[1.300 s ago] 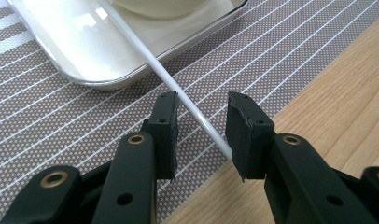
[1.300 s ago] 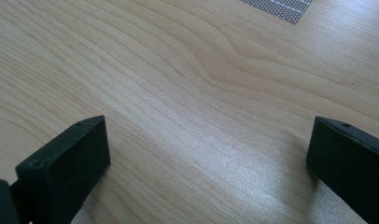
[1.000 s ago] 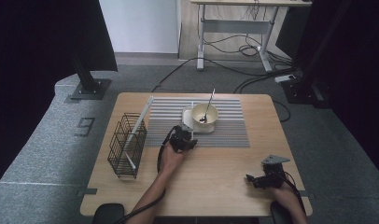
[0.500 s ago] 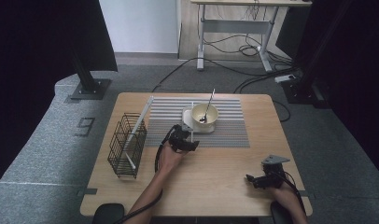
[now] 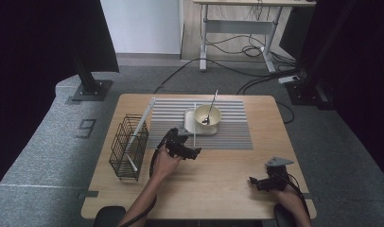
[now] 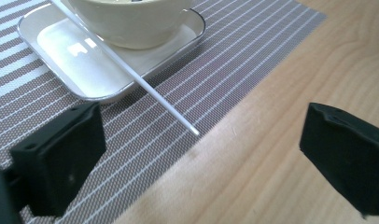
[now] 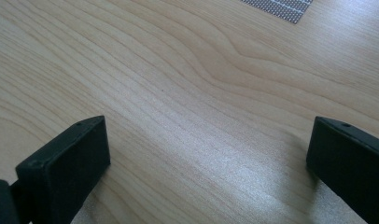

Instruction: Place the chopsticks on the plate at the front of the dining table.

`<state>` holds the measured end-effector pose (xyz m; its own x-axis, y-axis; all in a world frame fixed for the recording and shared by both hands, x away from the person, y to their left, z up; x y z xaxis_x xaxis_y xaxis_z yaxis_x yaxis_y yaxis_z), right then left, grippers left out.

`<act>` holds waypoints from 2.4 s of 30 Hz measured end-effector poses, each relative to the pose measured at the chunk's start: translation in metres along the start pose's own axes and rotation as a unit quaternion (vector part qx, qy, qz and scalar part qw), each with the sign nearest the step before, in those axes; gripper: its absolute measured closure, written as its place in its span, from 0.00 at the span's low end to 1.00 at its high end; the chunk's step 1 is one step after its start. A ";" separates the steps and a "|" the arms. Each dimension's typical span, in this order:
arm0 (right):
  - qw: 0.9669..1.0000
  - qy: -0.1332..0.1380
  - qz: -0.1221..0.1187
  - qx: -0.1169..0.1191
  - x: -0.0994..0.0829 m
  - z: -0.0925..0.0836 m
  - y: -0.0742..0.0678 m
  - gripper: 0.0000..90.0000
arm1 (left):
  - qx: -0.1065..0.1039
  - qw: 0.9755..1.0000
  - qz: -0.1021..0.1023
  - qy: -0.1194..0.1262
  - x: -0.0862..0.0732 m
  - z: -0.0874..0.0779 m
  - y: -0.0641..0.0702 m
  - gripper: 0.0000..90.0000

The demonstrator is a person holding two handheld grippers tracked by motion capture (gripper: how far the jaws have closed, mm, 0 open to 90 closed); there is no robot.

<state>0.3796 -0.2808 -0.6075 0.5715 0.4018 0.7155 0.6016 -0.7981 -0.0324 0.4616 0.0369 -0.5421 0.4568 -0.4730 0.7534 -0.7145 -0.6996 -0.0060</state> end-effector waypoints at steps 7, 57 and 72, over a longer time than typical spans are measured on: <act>1.000 0.000 0.000 0.000 0.000 0.000 0.000 0.00 | -0.011 1.000 0.007 0.002 -0.014 -0.015 0.008 0.00; 1.000 0.005 0.003 0.002 0.017 -0.003 -0.010 0.00 | -0.015 0.997 0.029 -0.069 -0.111 -0.034 0.040 0.00; 0.998 0.025 -0.033 0.052 0.070 -0.023 -0.042 0.00 | -0.011 0.997 0.025 -0.067 -0.111 -0.033 0.041 0.00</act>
<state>0.3814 -0.2299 -0.5401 0.5029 0.4267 0.7517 0.6929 -0.7189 -0.0555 0.3643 0.0786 -0.6036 0.4867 -0.5752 0.6575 -0.7487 -0.6624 -0.0253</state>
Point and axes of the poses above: each handheld gripper's, and its own axes: z roughly forward along the jaws, x roughly out of its top, y roughly to its right, the point moved 7 cm from there along z, roughly forward along the jaws, and after that the axes turned 2 degrees about x, right-handed, at the moved point
